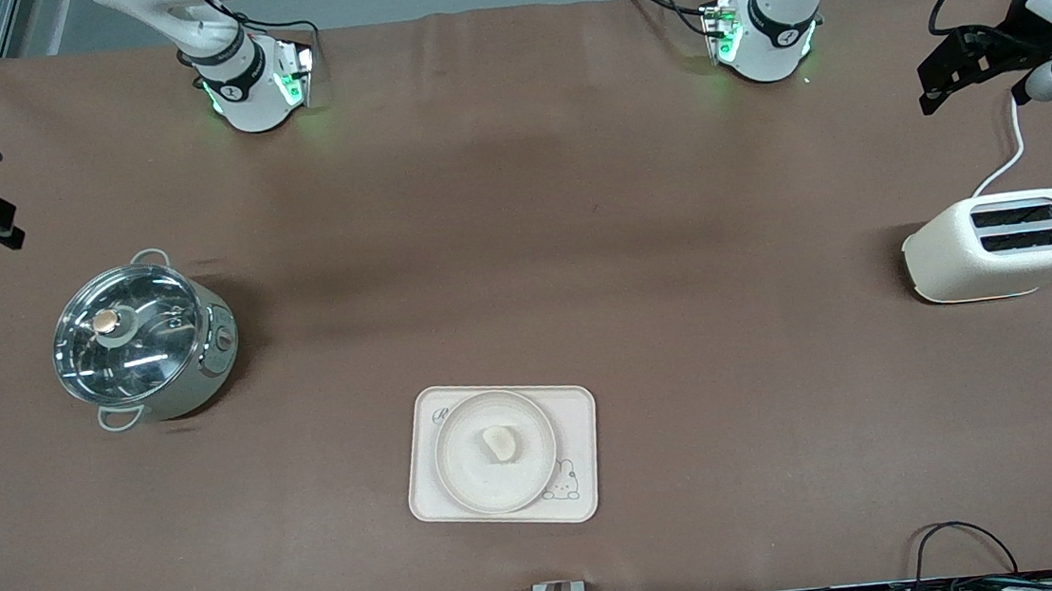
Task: Place bun in plate and plate on tray
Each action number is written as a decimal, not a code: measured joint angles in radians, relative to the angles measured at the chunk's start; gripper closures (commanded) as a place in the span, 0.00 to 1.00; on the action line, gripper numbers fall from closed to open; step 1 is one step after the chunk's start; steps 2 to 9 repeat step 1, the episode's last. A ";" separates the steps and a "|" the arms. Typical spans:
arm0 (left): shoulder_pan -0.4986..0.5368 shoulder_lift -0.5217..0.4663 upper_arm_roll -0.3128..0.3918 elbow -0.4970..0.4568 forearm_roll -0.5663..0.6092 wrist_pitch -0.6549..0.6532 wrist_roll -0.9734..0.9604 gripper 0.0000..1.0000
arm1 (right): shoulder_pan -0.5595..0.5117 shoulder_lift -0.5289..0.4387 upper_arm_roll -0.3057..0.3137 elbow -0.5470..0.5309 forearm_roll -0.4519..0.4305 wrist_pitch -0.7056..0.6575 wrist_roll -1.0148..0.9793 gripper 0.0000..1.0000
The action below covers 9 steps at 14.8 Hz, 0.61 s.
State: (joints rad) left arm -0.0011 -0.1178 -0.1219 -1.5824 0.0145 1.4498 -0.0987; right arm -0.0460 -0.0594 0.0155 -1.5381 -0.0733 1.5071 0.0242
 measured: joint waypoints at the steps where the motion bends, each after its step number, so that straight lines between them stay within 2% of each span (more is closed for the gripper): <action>1: 0.000 0.000 0.000 0.002 0.000 0.000 0.000 0.00 | -0.001 -0.019 0.000 -0.018 -0.001 0.001 0.000 0.00; 9: 0.000 0.000 0.000 0.002 0.000 0.000 0.000 0.00 | -0.001 -0.019 0.000 -0.018 -0.001 0.001 0.000 0.00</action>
